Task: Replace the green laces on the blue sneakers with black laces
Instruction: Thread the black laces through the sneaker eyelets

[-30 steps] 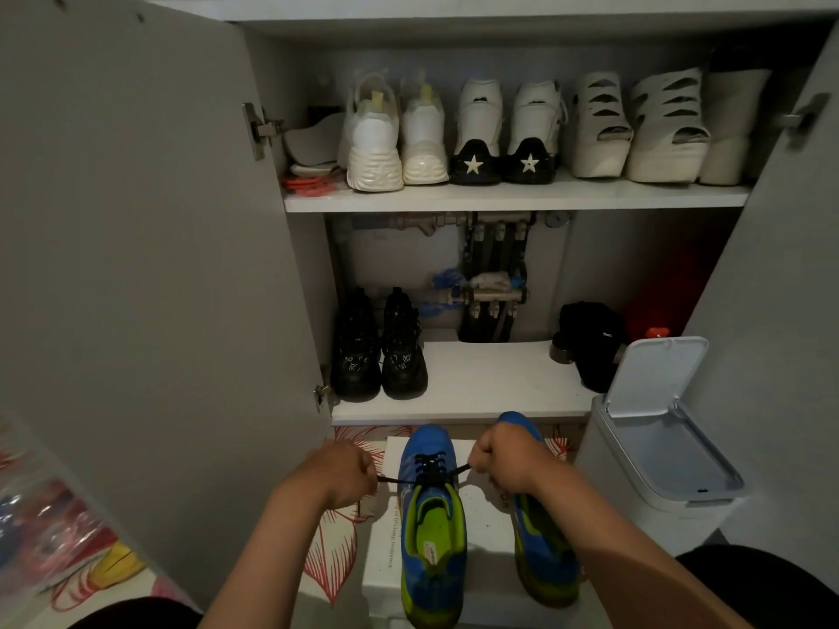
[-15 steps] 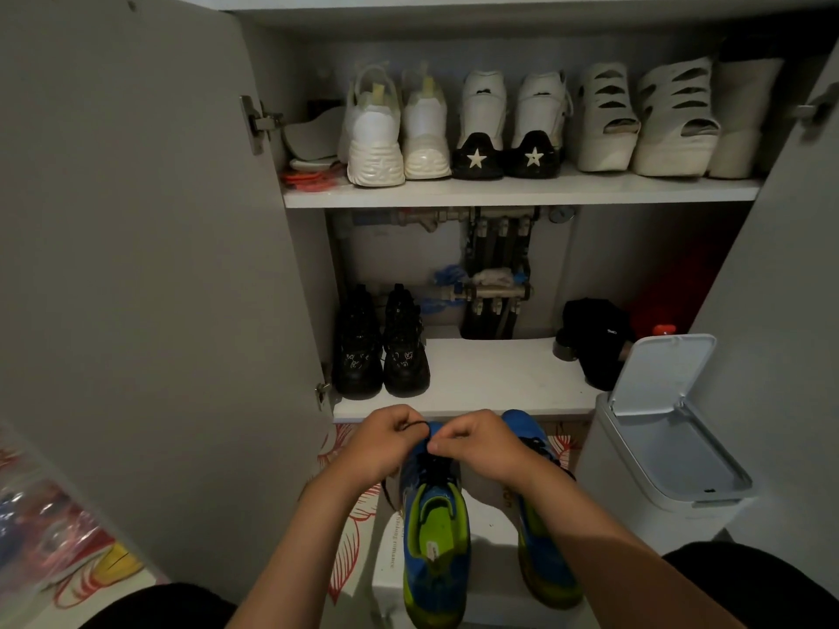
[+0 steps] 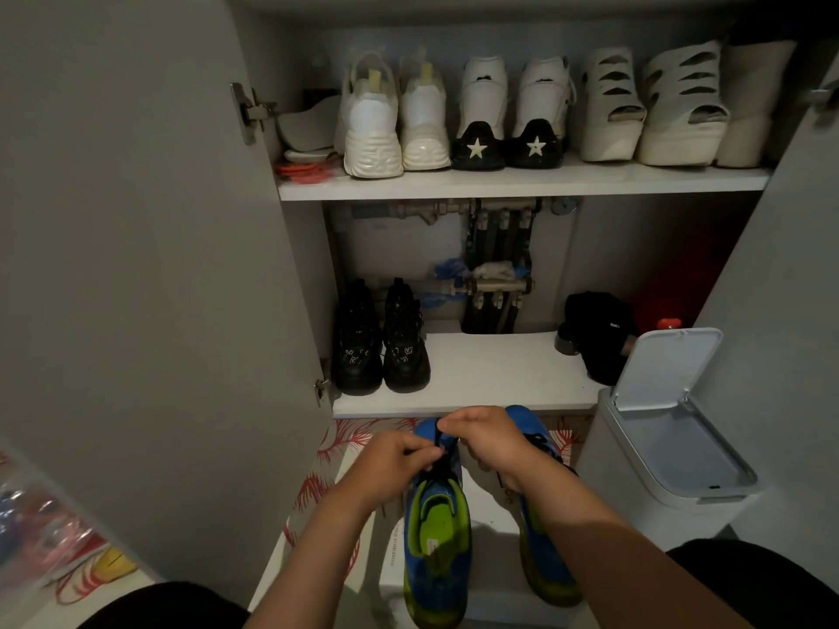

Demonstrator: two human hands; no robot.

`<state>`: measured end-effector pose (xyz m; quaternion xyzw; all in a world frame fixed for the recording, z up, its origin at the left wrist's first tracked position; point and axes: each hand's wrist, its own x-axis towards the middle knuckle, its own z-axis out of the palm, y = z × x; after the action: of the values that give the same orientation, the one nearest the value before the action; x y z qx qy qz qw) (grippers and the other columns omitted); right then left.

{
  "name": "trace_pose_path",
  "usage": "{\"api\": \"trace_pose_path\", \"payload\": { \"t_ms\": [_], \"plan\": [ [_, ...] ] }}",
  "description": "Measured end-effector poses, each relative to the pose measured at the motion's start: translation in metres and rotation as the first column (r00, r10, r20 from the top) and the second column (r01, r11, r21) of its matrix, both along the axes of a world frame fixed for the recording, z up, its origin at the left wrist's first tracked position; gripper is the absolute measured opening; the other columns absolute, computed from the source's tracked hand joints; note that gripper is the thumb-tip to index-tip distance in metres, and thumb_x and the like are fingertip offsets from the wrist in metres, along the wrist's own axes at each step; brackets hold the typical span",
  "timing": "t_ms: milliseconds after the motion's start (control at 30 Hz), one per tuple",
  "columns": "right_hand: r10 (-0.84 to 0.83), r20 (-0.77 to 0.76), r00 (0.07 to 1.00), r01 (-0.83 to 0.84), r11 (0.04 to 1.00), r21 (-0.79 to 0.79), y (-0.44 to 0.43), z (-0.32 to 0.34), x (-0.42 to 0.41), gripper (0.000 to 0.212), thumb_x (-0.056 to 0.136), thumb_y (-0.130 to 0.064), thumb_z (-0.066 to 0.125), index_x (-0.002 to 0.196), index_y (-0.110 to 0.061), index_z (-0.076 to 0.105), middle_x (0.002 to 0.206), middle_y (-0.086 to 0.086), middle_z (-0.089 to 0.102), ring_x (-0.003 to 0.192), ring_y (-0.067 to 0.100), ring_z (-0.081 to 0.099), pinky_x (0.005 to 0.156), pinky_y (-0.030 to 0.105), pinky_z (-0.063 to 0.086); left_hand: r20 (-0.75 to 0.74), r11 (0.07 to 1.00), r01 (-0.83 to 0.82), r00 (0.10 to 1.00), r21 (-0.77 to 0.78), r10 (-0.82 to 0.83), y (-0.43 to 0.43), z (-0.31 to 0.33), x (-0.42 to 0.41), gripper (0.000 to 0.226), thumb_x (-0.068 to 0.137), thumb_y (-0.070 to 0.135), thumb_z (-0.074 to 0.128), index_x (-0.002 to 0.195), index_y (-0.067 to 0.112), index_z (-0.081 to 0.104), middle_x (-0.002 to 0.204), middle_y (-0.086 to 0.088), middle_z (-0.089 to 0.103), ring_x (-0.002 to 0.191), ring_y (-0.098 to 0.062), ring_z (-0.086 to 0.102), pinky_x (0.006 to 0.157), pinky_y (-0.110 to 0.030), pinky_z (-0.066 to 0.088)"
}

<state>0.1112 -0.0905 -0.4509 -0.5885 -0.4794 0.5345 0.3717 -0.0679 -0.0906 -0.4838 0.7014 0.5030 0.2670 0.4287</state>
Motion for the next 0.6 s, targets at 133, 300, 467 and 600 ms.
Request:
{"api": "trace_pose_path", "payload": {
  "t_ms": [133, 300, 467, 600],
  "plan": [
    [-0.019, -0.004, 1.000, 0.019, 1.000, -0.006, 0.001, 0.000, 0.001, 0.006, 0.089, -0.015, 0.072, 0.086, -0.010, 0.074, 0.048, -0.015, 0.063, 0.040, -0.007, 0.054, 0.038, 0.010, 0.039, 0.068, 0.998, -0.008, 0.998, -0.060, 0.012, 0.002, -0.010, 0.009, 0.019, 0.092, 0.024, 0.067, 0.078, 0.021, 0.079, 0.072, 0.000, 0.072, 0.067, -0.008, 0.062, 0.068, -0.028, 0.050],
    [0.100, 0.301, 0.948, -0.106, 0.994, 0.002, 0.005, -0.003, 0.014, 0.016, 0.087, -0.022, 0.074, 0.080, -0.008, 0.073, 0.056, -0.006, 0.060, 0.054, 0.004, 0.056, 0.052, 0.018, 0.044, 0.199, 0.945, -0.222, 0.941, -0.241, 0.272, 0.003, -0.012, 0.014, 0.021, 0.093, 0.024, 0.065, 0.078, 0.017, 0.078, 0.075, -0.003, 0.075, 0.060, -0.018, 0.059, 0.056, -0.026, 0.046],
    [0.419, 0.687, 0.594, -0.376, 0.899, -0.224, 0.002, 0.014, 0.024, 0.039, 0.089, -0.048, 0.064, 0.065, -0.020, 0.075, 0.044, -0.007, 0.052, 0.045, 0.006, 0.046, 0.054, 0.025, 0.039, 0.126, 0.942, -0.292, 0.941, -0.165, 0.314, 0.009, -0.019, 0.024, 0.029, 0.090, 0.027, 0.066, 0.064, 0.015, 0.072, 0.067, 0.002, 0.071, 0.067, -0.010, 0.066, 0.070, -0.033, 0.054],
    [0.499, 0.657, 0.566, -0.487, 0.845, -0.223, 0.003, 0.037, 0.016, 0.019, 0.091, -0.019, 0.058, 0.080, -0.018, 0.074, 0.062, -0.009, 0.056, 0.056, 0.005, 0.046, 0.052, 0.021, 0.036, -0.055, 0.984, -0.159, 0.985, 0.080, 0.163, 0.015, -0.023, 0.028, 0.027, 0.089, 0.026, 0.066, 0.062, 0.021, 0.069, 0.060, 0.002, 0.064, 0.059, -0.009, 0.057, 0.062, -0.032, 0.044]
  ]
}}
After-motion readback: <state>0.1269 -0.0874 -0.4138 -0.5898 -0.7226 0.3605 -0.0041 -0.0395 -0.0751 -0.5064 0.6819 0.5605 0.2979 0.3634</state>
